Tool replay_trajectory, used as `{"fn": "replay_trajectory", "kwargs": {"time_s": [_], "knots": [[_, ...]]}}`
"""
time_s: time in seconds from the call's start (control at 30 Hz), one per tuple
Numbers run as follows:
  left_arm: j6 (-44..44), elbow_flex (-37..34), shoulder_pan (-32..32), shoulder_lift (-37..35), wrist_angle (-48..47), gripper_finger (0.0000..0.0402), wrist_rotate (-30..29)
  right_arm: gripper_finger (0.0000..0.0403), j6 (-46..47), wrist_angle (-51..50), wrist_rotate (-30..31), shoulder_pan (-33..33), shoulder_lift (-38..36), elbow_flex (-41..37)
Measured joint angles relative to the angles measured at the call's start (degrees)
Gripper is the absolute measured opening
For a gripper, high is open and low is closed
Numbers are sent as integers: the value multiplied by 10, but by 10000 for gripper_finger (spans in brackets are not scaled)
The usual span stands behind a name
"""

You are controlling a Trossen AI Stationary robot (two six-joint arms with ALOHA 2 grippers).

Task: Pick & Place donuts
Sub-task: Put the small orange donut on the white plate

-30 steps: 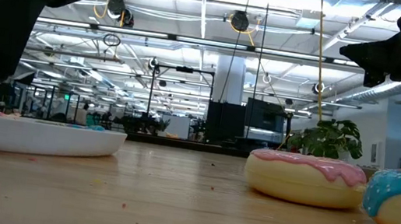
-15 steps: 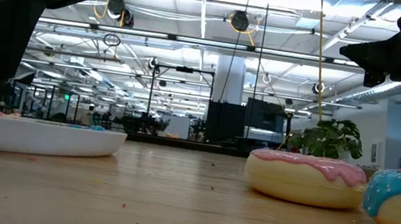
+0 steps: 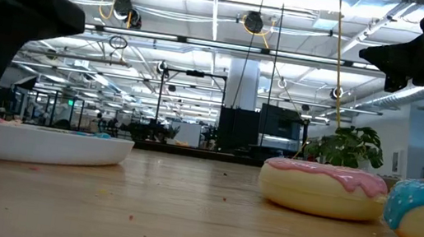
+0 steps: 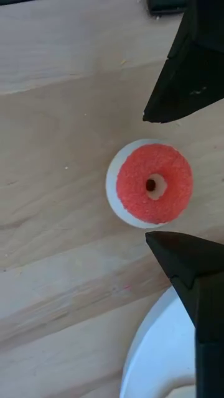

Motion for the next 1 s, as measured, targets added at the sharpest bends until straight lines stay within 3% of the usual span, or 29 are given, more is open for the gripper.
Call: {"fn": "replay_trajectory", "kwargs": {"time_s": [0.5, 1.0], "knots": [[0, -54, 5, -1, 82, 299, 12, 0, 0, 0, 0, 0, 0, 0], [3, -55, 7, -2, 81, 298, 11, 0, 0, 0, 0, 0, 0, 0]]}}
